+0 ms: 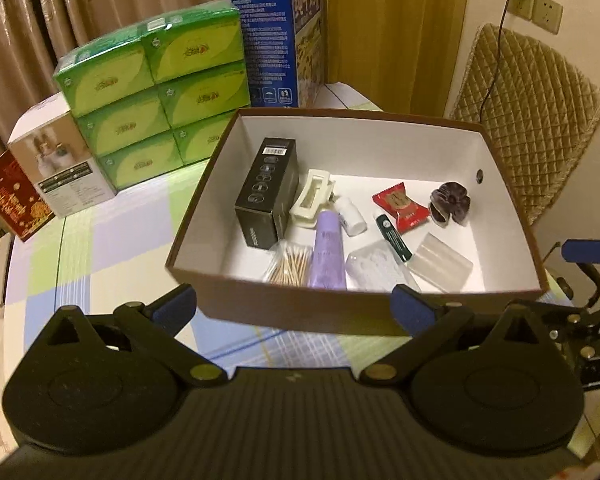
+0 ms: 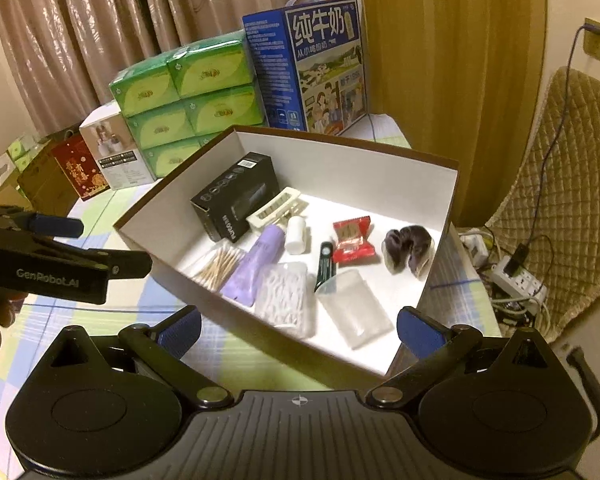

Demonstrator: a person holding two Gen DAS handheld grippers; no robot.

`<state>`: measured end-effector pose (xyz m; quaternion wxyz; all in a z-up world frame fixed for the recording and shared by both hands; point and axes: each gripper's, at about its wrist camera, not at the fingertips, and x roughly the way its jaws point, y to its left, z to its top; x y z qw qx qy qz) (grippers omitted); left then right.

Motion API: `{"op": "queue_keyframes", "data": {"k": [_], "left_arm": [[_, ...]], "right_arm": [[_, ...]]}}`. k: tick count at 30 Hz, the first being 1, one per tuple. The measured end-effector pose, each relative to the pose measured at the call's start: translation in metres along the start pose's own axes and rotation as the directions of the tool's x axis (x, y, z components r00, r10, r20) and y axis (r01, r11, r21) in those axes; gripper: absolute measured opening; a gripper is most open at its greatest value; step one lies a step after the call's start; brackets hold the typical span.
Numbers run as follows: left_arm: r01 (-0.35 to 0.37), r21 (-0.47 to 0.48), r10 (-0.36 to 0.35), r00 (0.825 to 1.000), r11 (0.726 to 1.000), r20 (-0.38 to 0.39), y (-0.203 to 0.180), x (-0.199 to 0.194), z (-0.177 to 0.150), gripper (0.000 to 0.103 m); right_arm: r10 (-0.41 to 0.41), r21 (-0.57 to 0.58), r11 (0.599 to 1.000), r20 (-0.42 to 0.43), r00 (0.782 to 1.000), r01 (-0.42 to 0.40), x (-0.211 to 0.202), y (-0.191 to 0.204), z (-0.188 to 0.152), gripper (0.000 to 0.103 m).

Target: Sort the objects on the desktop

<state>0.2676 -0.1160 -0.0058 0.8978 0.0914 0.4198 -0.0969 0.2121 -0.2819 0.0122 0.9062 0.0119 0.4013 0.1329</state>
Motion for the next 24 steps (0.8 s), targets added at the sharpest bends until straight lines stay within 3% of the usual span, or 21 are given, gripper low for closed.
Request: {"op": "queue_keyframes", "data": {"k": [8, 24], "left_arm": [[0.014, -0.001, -0.013, 0.999, 1.000, 0.048, 0.010, -0.045, -0.028, 0.102], [0.002, 0.011, -0.003, 0.999, 1.000, 0.043, 0.023, -0.101, -0.087, 0.102]], "right_arm": [[-0.029, 0.019, 0.999, 0.036, 0.999, 0.028, -0.029, 0.028, -0.016, 0.101], [-0.074, 0.023, 0.997, 0.037, 0.997, 0.073, -0.070, 0.078, -0.064, 0.101]]}}
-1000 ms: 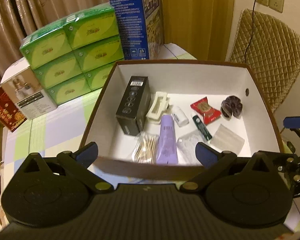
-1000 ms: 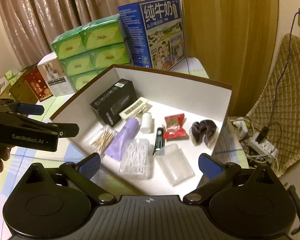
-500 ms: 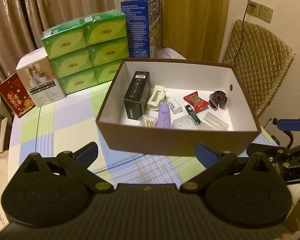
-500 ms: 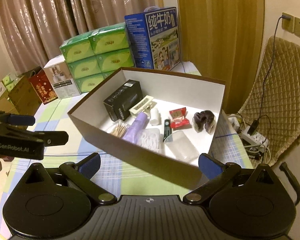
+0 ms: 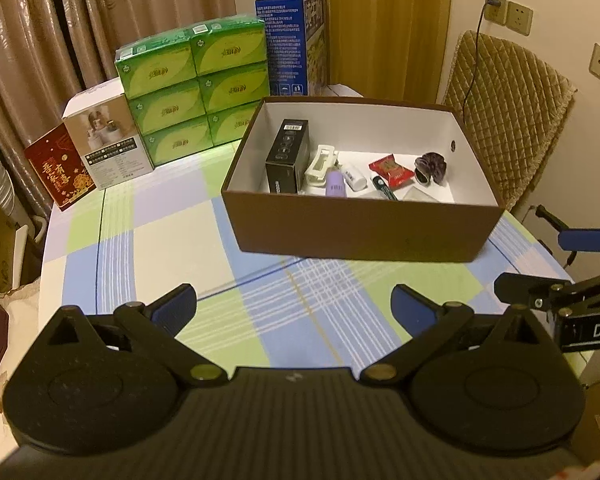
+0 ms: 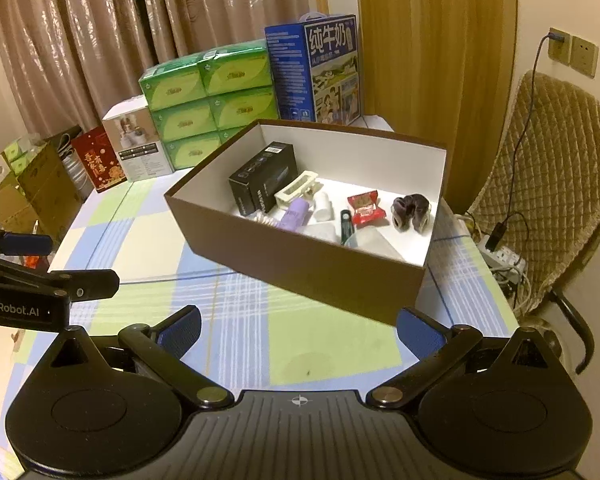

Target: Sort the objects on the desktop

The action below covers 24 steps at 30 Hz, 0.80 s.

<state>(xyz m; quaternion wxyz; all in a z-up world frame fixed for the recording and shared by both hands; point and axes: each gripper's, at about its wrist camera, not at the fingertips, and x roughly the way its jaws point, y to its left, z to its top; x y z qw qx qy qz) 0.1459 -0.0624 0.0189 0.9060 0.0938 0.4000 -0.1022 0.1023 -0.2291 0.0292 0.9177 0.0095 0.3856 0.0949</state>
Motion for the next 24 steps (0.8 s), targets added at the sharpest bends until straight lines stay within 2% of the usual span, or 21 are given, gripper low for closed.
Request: {"op": "queue_keyframes", "data": {"k": [24], "left_arm": [[0.026, -0.011, -0.026, 0.999, 1.000, -0.048, 0.012, -0.028, -0.048, 0.102]], "right_arm": [[-0.030, -0.005, 1.000, -0.023, 0.999, 0.030, -0.026, 0.032, -0.042, 0.101]]}}
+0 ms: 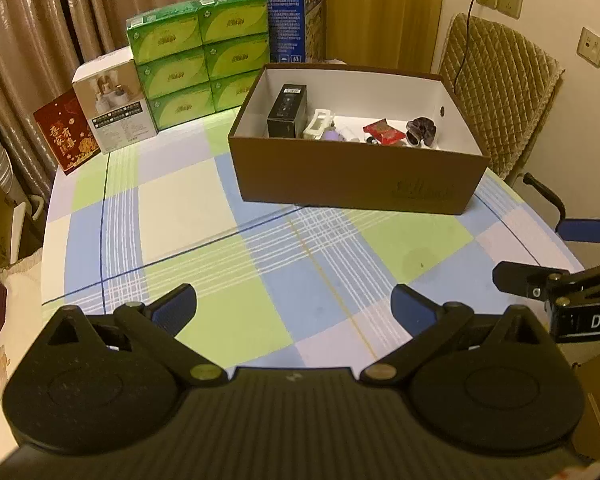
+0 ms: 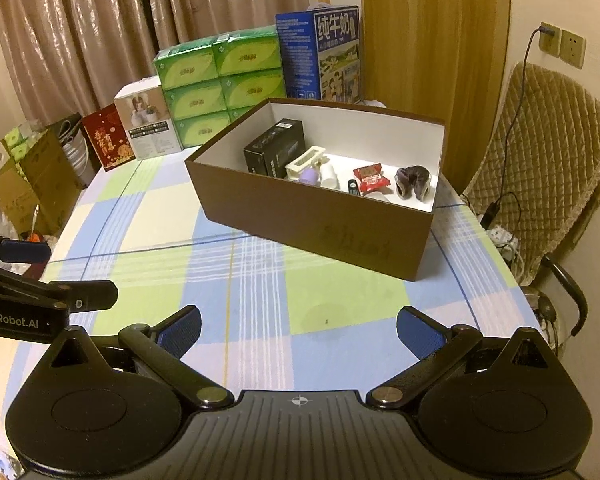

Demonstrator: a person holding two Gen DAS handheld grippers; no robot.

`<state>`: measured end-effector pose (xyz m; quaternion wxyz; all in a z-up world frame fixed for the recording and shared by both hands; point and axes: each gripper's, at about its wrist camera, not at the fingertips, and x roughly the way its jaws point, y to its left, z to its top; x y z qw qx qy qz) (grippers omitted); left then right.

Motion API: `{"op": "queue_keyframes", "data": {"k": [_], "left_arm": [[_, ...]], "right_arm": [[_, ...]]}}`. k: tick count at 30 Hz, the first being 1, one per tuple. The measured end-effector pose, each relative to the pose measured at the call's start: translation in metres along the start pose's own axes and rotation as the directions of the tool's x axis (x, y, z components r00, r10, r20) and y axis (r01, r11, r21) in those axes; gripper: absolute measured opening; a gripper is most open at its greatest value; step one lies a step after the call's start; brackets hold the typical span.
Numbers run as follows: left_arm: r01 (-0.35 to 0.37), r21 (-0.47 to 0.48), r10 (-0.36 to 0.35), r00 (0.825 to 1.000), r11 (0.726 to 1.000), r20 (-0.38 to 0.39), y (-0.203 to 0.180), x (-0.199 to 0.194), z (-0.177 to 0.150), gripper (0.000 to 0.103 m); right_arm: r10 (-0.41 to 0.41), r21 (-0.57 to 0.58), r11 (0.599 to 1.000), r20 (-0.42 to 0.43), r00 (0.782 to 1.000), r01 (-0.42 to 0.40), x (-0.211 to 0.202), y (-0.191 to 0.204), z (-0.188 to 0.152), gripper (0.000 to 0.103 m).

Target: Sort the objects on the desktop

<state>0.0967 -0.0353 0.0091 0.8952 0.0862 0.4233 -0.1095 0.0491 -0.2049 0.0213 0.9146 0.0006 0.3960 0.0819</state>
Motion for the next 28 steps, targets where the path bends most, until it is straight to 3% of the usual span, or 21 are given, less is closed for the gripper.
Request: {"op": "queue_keyframes", "data": {"k": [28], "left_arm": [[0.005, 0.002, -0.005, 1.000, 1.000, -0.031, -0.005, 0.009, -0.008, 0.102]], "right_arm": [[-0.001, 0.011, 1.000, -0.065, 0.998, 0.002, 0.006, -0.002, -0.014, 0.101]]}}
